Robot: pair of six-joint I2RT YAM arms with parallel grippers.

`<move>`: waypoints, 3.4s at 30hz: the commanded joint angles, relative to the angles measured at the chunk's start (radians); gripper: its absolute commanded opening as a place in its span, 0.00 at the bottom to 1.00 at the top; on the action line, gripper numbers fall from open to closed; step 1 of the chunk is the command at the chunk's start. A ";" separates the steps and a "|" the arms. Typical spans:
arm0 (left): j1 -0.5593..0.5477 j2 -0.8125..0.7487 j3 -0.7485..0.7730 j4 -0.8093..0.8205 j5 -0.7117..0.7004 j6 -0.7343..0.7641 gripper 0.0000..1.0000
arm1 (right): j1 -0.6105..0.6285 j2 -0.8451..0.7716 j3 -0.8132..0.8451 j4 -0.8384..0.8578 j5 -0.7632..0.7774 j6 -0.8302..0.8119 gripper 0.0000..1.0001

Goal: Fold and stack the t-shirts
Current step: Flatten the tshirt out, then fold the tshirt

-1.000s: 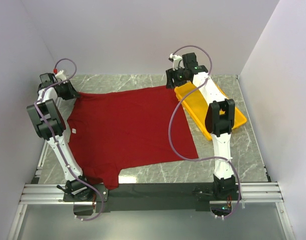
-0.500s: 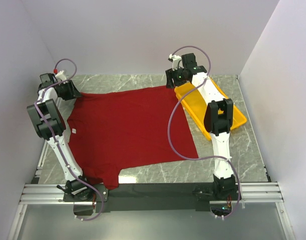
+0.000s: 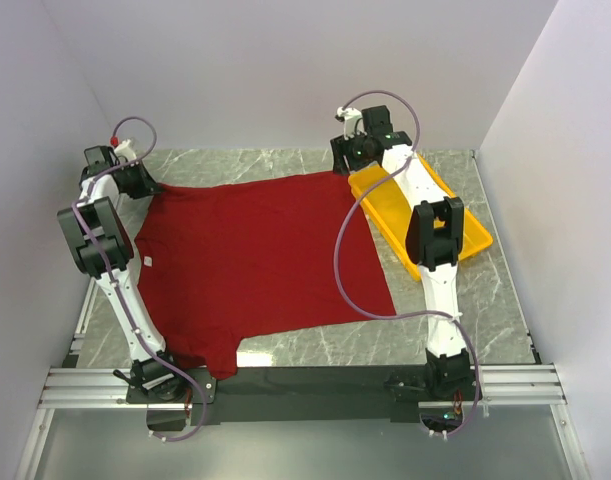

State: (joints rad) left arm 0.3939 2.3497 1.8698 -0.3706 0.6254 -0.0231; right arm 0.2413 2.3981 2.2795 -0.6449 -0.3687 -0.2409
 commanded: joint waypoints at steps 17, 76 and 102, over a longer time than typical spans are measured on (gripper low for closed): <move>0.079 -0.179 -0.198 0.070 -0.073 -0.081 0.01 | 0.027 0.159 0.210 0.025 0.226 -0.101 0.62; 0.175 -1.254 -1.072 -0.056 -0.148 -0.432 0.01 | 0.144 0.162 0.273 -0.084 0.175 -0.268 0.69; 0.174 -1.230 -1.049 -0.010 -0.049 -0.434 0.01 | 0.127 0.145 0.095 -0.283 0.139 -0.037 0.50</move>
State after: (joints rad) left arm 0.5663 1.1370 0.7898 -0.4053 0.5449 -0.4656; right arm 0.3389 2.5698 2.3939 -0.8959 -0.2550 -0.2626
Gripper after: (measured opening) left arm 0.022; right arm 0.512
